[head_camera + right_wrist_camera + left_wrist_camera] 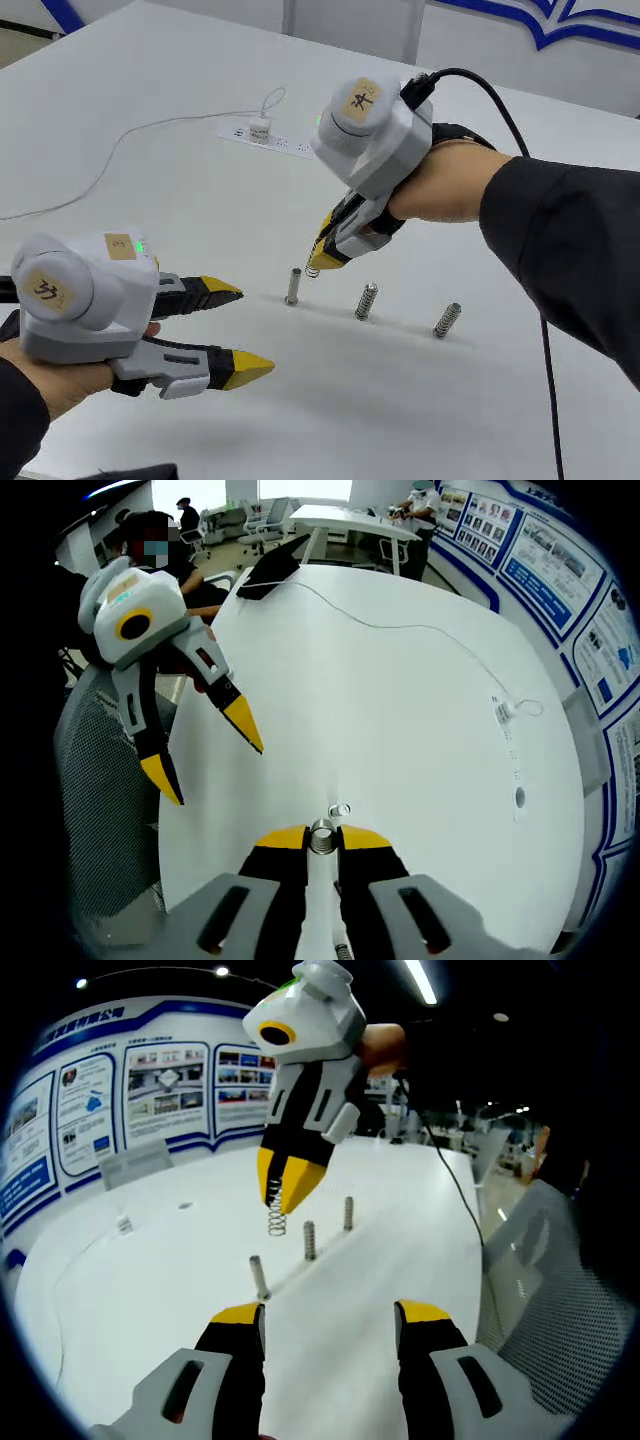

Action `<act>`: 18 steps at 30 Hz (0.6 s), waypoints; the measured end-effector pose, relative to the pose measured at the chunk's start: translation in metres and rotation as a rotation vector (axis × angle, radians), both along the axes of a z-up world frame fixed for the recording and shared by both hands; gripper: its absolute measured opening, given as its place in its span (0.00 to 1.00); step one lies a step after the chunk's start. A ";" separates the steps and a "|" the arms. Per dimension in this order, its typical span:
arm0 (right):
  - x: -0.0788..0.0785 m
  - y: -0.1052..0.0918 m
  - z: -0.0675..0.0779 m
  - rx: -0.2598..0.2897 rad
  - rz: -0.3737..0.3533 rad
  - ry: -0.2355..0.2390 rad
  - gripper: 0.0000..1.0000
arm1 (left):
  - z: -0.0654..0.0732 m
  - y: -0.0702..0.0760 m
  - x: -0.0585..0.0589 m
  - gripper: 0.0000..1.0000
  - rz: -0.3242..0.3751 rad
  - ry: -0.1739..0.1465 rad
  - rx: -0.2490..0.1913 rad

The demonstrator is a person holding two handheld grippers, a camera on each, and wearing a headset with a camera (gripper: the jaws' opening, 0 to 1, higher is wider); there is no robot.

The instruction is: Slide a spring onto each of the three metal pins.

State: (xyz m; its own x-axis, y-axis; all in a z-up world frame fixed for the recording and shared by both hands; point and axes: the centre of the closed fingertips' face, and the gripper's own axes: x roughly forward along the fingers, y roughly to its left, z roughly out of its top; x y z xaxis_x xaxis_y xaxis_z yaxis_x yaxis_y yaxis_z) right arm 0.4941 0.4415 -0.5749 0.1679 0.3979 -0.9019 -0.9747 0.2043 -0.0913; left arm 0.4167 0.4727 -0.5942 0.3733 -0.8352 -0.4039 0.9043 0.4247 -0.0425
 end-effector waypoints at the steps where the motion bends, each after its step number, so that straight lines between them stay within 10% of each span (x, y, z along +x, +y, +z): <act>1: 0.002 0.001 -0.002 -0.002 -0.002 0.002 0.12 | -0.001 0.000 0.000 0.53 0.000 0.002 0.000; 18: 0.017 0.008 -0.025 -0.032 -0.022 0.033 0.12 | -0.006 0.002 0.000 0.55 0.006 0.011 0.007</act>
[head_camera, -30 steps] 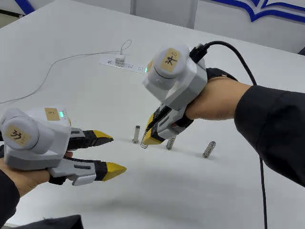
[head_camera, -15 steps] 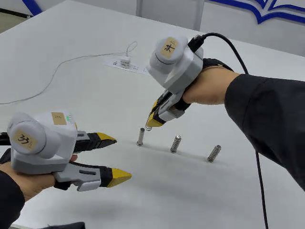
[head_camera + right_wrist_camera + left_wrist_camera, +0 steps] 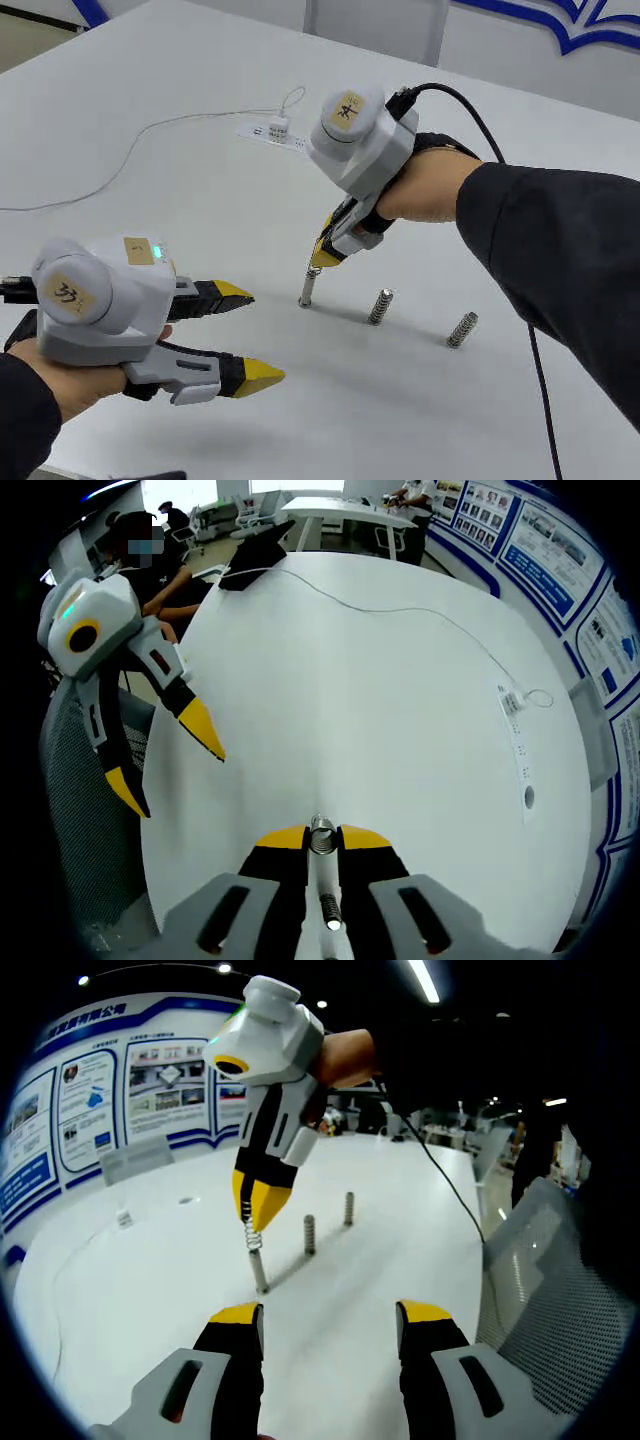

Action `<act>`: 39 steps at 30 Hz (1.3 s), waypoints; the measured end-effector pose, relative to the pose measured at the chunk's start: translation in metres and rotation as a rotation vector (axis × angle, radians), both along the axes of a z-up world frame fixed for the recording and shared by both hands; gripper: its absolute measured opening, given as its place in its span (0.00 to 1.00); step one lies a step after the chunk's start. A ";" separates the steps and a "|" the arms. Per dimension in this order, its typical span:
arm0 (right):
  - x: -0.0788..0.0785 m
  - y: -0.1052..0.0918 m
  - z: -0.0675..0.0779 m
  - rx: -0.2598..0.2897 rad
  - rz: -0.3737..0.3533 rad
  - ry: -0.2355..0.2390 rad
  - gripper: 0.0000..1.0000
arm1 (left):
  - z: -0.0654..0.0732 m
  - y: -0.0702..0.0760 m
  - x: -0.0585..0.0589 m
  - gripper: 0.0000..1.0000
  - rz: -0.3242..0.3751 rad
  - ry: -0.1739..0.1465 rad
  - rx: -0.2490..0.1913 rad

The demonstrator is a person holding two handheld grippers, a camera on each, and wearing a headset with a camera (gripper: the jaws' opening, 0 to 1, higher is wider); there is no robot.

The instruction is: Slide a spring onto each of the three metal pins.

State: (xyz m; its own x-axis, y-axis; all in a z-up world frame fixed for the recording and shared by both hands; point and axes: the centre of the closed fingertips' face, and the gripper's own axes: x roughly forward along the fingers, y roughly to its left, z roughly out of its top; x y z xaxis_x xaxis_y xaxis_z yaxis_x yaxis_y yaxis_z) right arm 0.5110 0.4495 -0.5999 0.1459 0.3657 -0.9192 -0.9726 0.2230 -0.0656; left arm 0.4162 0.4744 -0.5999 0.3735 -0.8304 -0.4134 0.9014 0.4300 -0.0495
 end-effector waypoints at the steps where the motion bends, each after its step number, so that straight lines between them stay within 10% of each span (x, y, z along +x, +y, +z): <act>1: 0.000 0.000 -0.001 -0.001 -0.001 0.000 0.12 | 0.000 0.000 0.000 0.54 0.000 -0.001 -0.001; 39: -0.001 0.008 -0.053 -0.042 -0.028 0.044 0.12 | -0.002 0.003 0.005 0.54 0.013 0.007 0.000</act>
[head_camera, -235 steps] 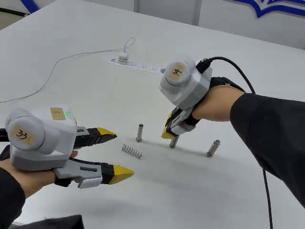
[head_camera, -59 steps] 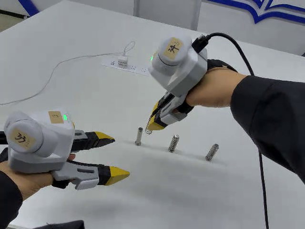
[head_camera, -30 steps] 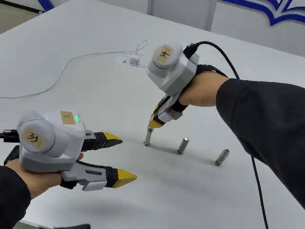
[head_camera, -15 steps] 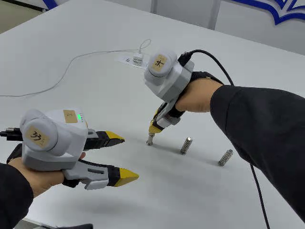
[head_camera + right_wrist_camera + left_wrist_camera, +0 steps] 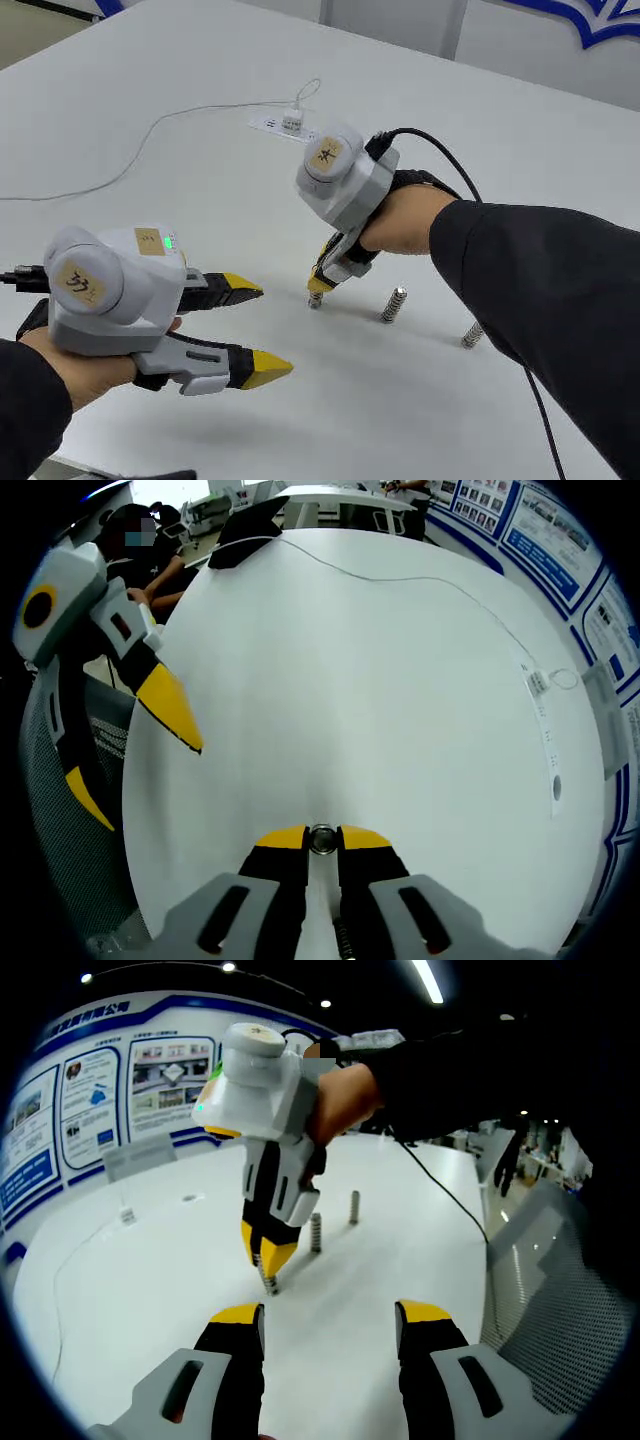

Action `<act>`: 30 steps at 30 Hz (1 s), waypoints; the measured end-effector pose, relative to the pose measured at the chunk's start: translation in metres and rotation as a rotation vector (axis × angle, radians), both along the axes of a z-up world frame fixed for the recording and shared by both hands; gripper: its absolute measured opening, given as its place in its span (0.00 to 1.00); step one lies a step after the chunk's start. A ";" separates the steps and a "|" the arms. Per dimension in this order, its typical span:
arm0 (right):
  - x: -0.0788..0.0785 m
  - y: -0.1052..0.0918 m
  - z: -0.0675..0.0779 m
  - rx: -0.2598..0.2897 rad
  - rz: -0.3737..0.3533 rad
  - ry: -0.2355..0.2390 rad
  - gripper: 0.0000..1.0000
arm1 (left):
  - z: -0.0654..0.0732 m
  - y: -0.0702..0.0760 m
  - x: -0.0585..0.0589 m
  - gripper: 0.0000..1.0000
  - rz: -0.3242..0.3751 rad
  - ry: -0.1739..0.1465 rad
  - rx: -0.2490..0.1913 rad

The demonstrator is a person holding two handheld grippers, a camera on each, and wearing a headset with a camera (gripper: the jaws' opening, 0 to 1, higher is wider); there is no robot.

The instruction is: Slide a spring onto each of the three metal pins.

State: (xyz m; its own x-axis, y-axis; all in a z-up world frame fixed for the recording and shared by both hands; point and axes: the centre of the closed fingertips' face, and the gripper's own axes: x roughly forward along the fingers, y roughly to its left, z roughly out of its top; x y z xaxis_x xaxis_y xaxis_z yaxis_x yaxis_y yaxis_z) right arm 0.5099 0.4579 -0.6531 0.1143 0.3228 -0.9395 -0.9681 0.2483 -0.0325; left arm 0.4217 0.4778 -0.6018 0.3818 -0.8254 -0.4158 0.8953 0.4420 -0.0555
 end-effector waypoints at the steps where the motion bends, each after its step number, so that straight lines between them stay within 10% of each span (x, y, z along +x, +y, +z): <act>1: 0.000 0.000 -0.001 -0.002 0.000 -0.001 0.12 | 0.000 0.000 0.000 0.54 0.000 0.000 0.000; 30: 0.003 -0.006 -0.001 0.064 -0.051 -0.019 0.24 | 0.002 -0.001 0.004 0.55 0.000 -0.003 0.001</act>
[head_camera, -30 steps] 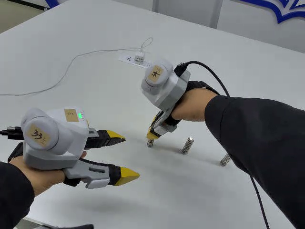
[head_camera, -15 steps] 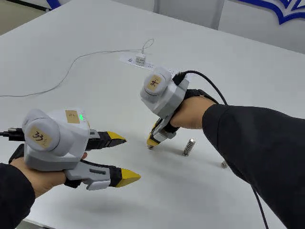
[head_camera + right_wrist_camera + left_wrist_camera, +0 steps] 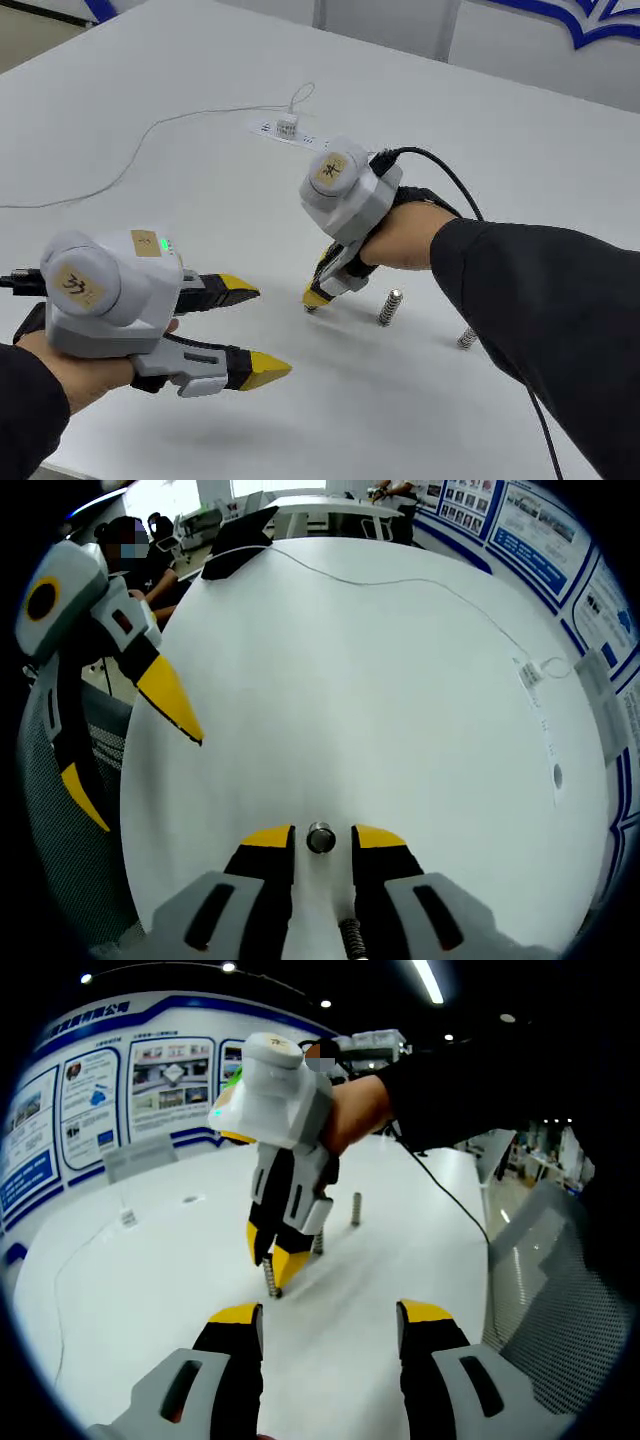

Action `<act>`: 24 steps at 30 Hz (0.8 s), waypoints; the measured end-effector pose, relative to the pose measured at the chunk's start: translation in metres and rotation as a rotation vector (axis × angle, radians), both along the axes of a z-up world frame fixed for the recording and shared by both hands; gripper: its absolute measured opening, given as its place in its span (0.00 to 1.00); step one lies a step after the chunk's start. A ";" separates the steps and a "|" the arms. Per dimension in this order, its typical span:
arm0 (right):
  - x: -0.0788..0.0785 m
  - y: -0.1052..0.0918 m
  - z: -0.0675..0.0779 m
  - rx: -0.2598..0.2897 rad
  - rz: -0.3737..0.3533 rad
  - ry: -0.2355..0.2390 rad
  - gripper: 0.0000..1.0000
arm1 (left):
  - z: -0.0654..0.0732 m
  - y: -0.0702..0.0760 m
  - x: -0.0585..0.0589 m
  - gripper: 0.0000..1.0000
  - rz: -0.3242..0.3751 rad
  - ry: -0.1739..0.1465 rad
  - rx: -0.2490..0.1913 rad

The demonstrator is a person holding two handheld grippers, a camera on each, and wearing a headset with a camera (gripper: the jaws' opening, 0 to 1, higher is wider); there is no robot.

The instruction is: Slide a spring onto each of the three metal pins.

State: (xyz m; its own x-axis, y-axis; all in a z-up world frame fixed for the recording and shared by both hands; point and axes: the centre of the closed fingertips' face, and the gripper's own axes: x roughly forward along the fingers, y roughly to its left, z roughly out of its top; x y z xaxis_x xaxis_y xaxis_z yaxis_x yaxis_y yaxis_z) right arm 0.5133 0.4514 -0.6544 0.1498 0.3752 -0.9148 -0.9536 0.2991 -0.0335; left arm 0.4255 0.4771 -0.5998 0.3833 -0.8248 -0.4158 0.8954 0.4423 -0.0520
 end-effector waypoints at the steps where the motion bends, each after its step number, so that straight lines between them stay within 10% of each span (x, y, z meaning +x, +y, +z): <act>1: 0.000 -0.001 0.002 0.006 -0.004 -0.002 0.25 | 0.000 0.000 0.000 0.55 -0.001 -0.001 0.000; 24: 0.007 -0.049 0.029 0.182 -0.128 -0.089 0.42 | 0.008 -0.004 0.006 0.59 0.003 -0.011 0.000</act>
